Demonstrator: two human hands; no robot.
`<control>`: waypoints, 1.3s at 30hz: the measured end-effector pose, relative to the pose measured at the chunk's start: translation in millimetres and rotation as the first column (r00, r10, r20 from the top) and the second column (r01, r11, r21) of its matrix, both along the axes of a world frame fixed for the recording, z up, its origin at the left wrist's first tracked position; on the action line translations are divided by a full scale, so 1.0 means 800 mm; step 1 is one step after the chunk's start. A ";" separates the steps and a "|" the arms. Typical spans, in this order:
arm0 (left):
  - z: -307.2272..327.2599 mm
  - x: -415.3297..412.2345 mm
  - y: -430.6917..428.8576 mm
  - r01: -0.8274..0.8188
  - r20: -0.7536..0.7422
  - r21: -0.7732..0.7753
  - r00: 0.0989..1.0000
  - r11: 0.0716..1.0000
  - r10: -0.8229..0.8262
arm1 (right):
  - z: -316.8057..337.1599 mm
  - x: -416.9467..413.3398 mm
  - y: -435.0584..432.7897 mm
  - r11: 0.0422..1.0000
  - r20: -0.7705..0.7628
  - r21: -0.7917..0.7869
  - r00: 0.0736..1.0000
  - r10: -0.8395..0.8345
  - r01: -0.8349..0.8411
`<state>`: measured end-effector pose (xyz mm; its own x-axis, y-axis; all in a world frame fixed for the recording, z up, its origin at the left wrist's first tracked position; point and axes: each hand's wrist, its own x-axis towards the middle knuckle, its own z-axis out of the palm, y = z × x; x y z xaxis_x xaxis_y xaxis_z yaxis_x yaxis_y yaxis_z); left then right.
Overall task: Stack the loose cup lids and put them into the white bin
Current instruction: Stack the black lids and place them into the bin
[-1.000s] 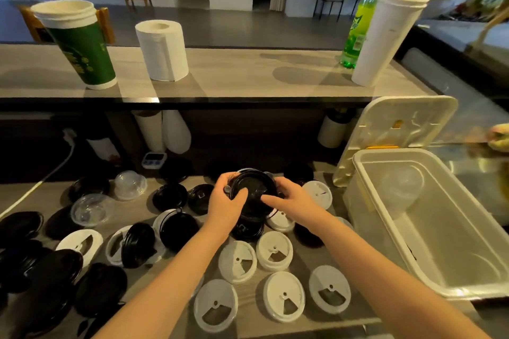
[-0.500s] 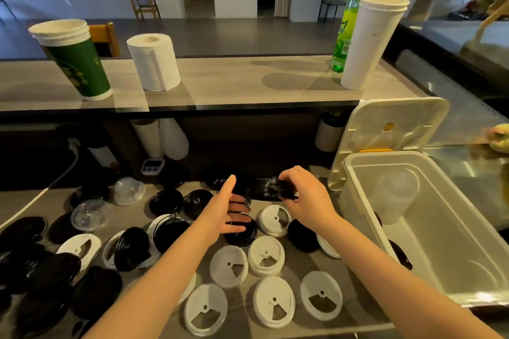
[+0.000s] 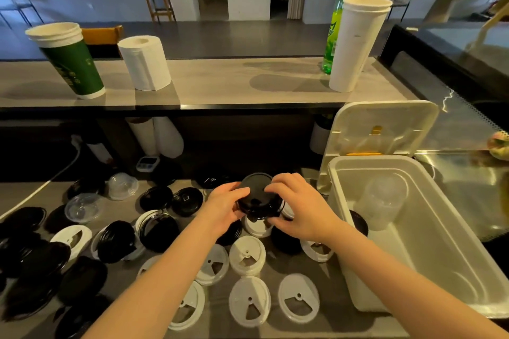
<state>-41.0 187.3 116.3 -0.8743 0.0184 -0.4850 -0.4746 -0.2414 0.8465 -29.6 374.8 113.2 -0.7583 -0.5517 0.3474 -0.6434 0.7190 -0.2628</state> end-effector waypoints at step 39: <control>-0.037 0.025 0.214 0.223 -0.119 -0.926 0.592 0.304 -0.797 | -0.046 0.022 0.252 0.697 0.959 0.210 -0.007 -0.282 0.685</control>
<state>-21.1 358.1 86.3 -0.8893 0.4492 -0.0865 0.3206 0.7468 0.5827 -12.4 576.3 76.8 -0.6260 0.0579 -0.7777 0.6885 0.5094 -0.5162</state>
